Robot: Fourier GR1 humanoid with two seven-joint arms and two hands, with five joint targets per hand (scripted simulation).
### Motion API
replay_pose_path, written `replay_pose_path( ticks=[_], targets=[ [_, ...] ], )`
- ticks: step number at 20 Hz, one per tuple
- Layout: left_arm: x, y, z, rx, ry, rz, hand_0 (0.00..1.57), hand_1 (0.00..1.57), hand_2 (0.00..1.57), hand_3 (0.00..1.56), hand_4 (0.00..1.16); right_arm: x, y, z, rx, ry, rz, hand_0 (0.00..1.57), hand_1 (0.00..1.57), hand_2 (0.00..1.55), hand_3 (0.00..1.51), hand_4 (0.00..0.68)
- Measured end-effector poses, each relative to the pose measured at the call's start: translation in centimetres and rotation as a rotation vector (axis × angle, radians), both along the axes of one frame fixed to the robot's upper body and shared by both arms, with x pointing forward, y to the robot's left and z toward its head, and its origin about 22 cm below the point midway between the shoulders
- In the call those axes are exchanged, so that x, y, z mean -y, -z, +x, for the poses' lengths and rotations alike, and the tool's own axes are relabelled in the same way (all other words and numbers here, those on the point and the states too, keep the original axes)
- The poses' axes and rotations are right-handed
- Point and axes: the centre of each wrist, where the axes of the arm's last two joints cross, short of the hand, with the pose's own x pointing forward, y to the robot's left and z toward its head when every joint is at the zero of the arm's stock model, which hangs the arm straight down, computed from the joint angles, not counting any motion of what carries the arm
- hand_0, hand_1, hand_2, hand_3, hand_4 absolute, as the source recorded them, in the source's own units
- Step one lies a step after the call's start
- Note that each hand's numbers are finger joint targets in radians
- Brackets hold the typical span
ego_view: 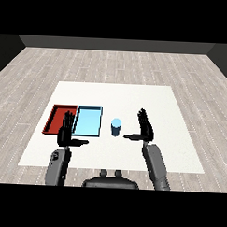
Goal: Pick the blue can and put it in the blue box
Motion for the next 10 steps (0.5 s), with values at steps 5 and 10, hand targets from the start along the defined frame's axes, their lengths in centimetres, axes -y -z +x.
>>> replay_pose_path(
  ticks=[5,10],
  targets=[
    [-0.7,0.4,0.0,-0.005,0.0,-0.011,0.0,0.0,0.0,0.0,0.0,-0.2,0.9,0.5,-0.048,-0.006,0.031,0.0,0.0,0.0,0.0,0.0],
    [-0.9,-0.3,0.4,-0.007,-0.003,-0.016,0.0,0.0,0.0,0.0,0.0,-0.5,2.3,1.6,-0.089,-0.002,0.052,0.0,0.0,0.0,0.0,0.0]
  ],
)
